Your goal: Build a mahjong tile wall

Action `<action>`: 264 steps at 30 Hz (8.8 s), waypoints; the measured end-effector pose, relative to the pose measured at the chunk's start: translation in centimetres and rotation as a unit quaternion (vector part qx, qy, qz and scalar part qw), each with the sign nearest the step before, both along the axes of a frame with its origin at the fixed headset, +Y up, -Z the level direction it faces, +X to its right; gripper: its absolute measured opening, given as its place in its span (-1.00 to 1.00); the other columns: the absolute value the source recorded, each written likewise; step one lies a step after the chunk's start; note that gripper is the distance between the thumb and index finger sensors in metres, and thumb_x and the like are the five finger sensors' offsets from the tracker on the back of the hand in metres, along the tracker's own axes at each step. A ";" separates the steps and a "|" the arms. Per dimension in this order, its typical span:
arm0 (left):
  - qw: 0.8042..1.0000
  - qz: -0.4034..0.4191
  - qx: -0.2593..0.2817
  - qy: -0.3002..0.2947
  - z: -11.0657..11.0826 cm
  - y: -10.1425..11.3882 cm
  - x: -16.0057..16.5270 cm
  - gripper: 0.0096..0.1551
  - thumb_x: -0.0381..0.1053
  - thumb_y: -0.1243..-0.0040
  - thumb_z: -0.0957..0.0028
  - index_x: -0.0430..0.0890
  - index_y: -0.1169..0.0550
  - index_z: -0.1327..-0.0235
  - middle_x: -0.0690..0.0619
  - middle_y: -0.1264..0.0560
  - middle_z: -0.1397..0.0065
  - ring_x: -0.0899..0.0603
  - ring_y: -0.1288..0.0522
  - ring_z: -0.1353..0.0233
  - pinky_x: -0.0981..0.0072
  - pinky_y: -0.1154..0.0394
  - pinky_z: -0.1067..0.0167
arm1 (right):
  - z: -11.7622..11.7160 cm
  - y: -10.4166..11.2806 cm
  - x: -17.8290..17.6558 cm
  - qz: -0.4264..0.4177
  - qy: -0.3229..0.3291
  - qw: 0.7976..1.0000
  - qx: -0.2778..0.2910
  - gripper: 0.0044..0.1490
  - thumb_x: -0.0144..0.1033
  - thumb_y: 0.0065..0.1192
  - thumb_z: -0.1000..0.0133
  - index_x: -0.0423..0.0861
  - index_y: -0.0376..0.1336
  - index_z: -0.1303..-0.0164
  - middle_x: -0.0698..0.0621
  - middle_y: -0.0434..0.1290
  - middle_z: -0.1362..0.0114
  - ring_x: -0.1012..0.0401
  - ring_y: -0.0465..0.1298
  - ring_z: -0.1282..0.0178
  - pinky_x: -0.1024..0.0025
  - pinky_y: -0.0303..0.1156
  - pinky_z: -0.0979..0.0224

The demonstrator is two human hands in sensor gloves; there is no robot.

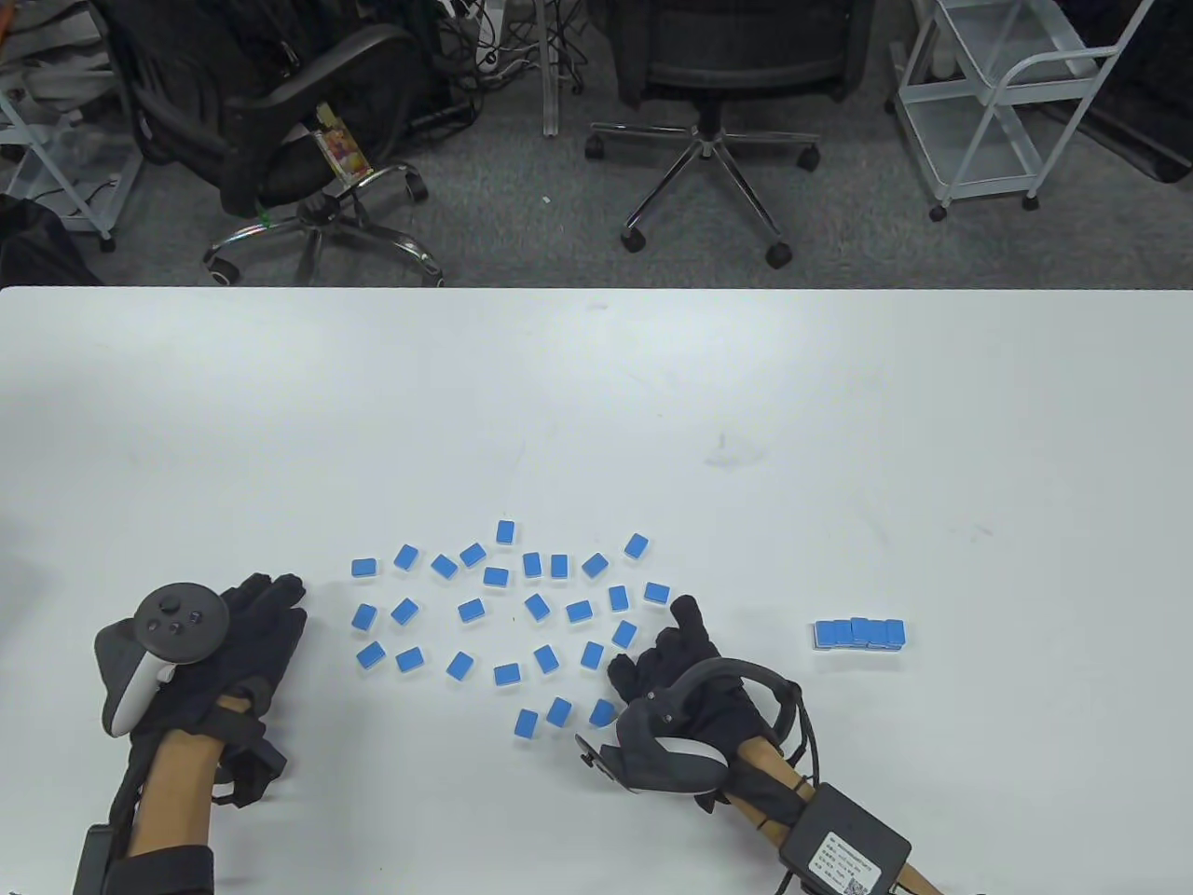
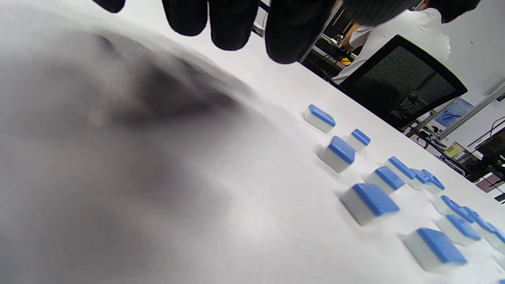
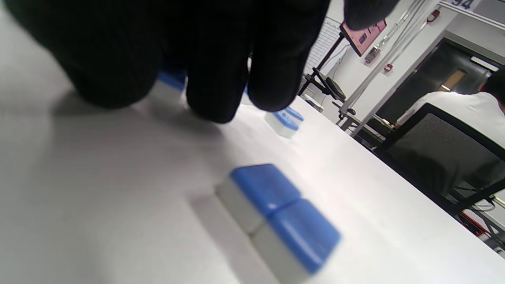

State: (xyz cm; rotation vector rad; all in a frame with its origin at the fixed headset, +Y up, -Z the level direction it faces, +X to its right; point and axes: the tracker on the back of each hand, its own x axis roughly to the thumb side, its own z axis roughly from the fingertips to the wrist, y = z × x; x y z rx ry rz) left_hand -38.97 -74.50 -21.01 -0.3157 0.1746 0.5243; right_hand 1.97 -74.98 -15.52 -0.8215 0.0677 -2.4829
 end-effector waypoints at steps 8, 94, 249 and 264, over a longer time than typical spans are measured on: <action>1.000 0.000 0.000 0.000 0.0 0.0 0.0 -0.24 0.39 0.19 -0.11 0.24 -0.28 -0.64 0.07 -0.08 -0.80 -0.22 0.01 -0.78 -0.33 0.05 -0.61 | 0.1 -0.2 0.1 -0.002 0.006 1.000 0.008 -0.30 0.01 0.43 0.27 0.04 0.42 -0.09 0.13 0.70 0.02 0.16 0.57 -0.31 -0.35 -0.01 -0.55; 1.000 0.011 -0.002 -0.007 0.0 -0.3 0.3 -0.24 0.38 0.19 -0.12 0.24 -0.28 -0.64 0.06 -0.09 -0.80 -0.22 0.00 -0.77 -0.33 0.04 -0.61 | -11.4 -1.8 0.5 0.028 -0.179 0.983 -0.032 -0.32 -0.11 0.46 0.22 0.26 0.30 -0.15 0.24 0.61 -0.18 0.19 0.59 -0.30 -0.10 0.24 -0.60; 1.000 0.007 -0.012 -0.010 0.0 -0.3 0.6 -0.24 0.38 0.19 -0.12 0.23 -0.28 -0.64 0.05 -0.11 -0.80 -0.24 -0.03 -0.77 -0.33 0.02 -0.60 | -3.5 -0.6 10.0 0.061 -0.167 0.983 -0.052 -0.11 -0.03 0.56 0.34 0.24 0.23 -0.23 0.25 0.61 -0.21 0.15 0.39 -0.53 -0.30 -0.02 -0.61; 1.000 0.006 -0.013 -0.010 0.1 -0.3 0.6 -0.24 0.38 0.19 -0.12 0.23 -0.28 -0.64 0.05 -0.10 -0.80 -0.24 -0.04 -0.77 -0.33 0.01 -0.60 | -3.4 -0.8 10.1 0.047 -0.174 0.981 -0.070 -0.09 -0.02 0.55 0.34 0.24 0.21 -0.26 0.23 0.59 -0.26 0.12 0.38 -0.54 -0.30 -0.03 -0.61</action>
